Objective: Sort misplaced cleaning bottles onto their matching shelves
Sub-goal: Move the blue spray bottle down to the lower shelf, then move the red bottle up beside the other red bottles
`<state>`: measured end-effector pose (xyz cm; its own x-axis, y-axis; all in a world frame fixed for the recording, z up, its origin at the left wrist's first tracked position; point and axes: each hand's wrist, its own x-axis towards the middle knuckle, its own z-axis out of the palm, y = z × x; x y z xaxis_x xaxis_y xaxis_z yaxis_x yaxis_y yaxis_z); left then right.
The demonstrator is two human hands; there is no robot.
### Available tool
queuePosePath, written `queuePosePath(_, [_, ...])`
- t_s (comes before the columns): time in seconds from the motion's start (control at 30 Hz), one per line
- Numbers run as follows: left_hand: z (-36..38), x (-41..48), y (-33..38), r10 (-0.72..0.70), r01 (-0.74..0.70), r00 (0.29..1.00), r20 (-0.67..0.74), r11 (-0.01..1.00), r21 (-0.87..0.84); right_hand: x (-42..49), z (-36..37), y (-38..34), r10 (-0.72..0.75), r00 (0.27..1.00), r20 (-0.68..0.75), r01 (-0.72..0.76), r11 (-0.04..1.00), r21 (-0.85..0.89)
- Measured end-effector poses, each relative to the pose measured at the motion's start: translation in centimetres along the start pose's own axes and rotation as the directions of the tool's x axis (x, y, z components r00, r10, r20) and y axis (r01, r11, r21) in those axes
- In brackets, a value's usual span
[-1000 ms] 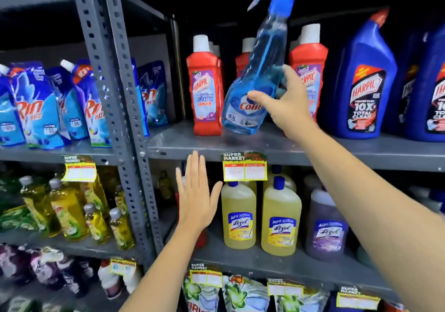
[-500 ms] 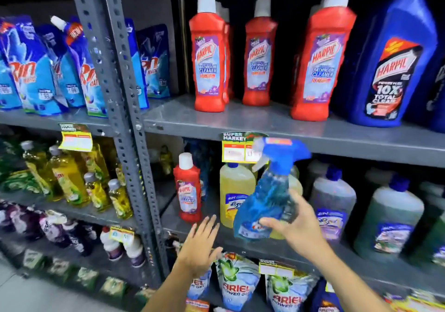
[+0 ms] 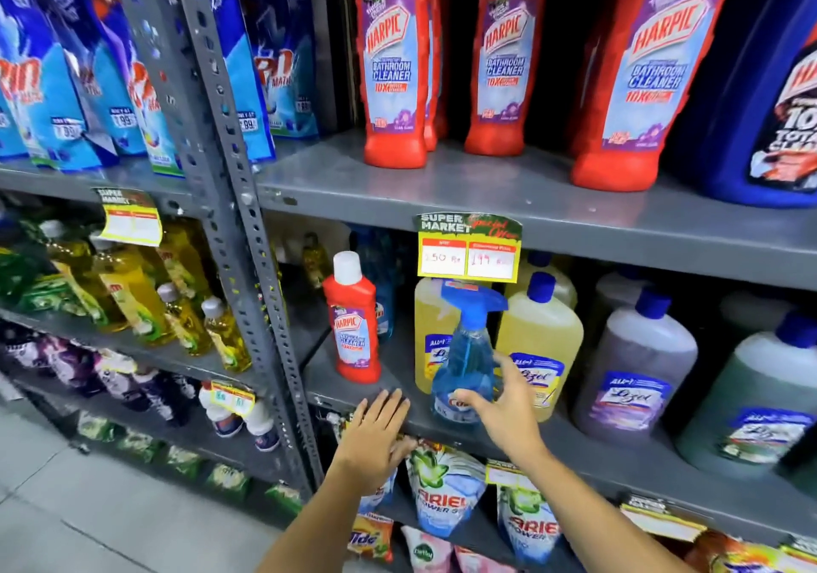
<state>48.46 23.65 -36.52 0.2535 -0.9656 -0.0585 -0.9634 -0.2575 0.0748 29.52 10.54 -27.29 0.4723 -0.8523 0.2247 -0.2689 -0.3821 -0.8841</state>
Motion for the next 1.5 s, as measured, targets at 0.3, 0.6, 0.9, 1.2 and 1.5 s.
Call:
queuePosePath(0.3, [0.7, 0.1, -0.7, 0.078, -0.080, 0.996, -0.050, 0.996, -0.049, 1.2, 1.7, 1.7, 0.066, 0.997, 0.034, -0.066, 0.998, -0.016])
queuePosePath(0.6, [0.4, 0.6, -2.7, 0.216, -0.214, 0.973, -0.086, 0.976, 0.022, -1.8, 3.0, 0.6, 0.103, 0.990, -0.098, -0.102, 0.995, 0.019])
queuePosePath(0.9, [0.1, -0.3, -6.0, 0.188, -0.185, 0.981, -0.041, 0.980, 0.074, -3.4, 9.1, -4.7, -0.366, 0.927, -0.084, 0.327, 0.897, -0.298])
queuePosePath(1.2, [-0.4, -0.7, -6.0, 0.201, -0.188, 0.976, -0.081, 0.972, 0.141, 5.3, 14.3, -9.7, -0.045, 0.996, 0.076, 0.050, 0.997, -0.064])
queuePosePath(1.5, [-0.2, -0.8, -6.2, 0.182, -0.176, 0.983, -0.030, 0.974, 0.145, 7.1, 17.0, -9.0, 0.183, 0.982, 0.050, -0.183, 0.983, -0.013])
